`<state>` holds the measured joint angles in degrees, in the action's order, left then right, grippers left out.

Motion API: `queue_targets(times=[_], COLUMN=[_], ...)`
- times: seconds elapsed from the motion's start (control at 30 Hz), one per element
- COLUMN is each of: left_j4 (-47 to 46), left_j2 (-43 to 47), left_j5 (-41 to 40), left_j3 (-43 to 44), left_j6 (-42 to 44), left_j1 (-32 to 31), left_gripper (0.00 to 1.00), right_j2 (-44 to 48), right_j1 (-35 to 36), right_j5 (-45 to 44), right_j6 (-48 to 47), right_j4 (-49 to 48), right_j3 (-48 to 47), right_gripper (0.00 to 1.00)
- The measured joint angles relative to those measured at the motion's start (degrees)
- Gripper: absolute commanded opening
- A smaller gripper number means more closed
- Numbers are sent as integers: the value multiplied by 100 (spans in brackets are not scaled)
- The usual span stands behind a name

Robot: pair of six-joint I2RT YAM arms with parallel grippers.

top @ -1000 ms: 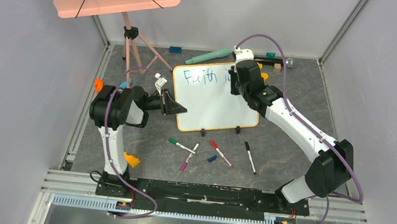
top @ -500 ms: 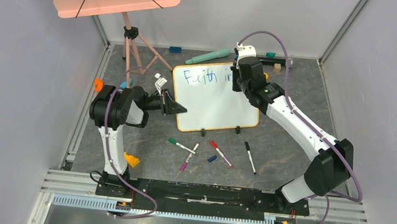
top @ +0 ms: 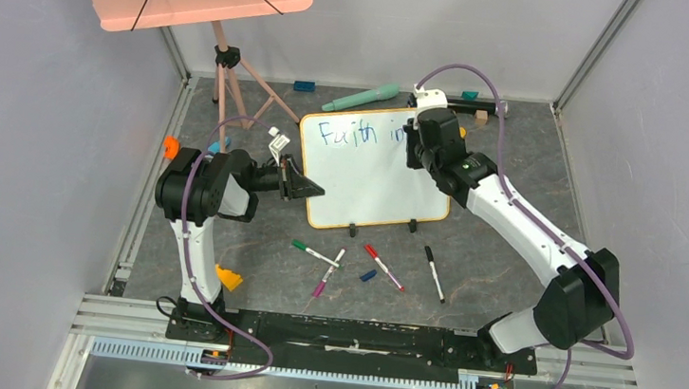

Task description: Write a sentence on the whiteboard

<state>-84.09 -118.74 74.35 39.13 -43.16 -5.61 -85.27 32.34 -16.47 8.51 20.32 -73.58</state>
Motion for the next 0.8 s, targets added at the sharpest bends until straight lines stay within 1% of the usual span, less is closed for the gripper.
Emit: queue_targets(times=[0.27,0.43,0.57,0.8], left_j4=[-4,-4,-4,-4], left_j2=[0,0,0,0], left_j5=[7,7,9,9], left_j3=[0,0,0,0], left_j6=[2,2,2,4], left_j1=[0,0,0,0], left_gripper=[2,2,2,2], right_j2=[166,776,1062,708], right_j1=[-11,96,595,1628], right_j5=[138,417,402,-72], right_j6=[28,249,466,695], right_j4=[42,-223,-551,-997], right_j3=[24,352,599,632], right_gripper=[0,0,0,0])
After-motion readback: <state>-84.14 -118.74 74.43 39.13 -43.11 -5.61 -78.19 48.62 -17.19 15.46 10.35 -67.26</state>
